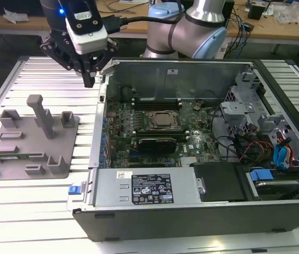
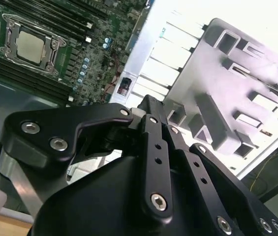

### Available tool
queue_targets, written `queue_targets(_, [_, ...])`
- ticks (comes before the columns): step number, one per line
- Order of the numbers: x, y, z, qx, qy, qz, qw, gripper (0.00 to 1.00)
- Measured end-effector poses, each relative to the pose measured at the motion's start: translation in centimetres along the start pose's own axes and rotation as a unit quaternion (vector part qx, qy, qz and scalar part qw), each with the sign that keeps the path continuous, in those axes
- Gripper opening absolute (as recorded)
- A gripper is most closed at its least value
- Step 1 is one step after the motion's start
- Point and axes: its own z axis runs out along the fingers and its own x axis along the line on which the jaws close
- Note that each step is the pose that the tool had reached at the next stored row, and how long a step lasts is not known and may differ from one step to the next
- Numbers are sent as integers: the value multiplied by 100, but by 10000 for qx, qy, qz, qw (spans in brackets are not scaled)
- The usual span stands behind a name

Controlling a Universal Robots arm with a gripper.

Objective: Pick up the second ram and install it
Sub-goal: 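Reach for the second ram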

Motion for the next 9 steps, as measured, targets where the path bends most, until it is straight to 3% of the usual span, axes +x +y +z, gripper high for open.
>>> queue_targets(4, [117, -9, -3, 0, 0, 0, 10000, 8])
queue_targets(9, [204, -15, -6, 0, 0, 0, 10000, 8])
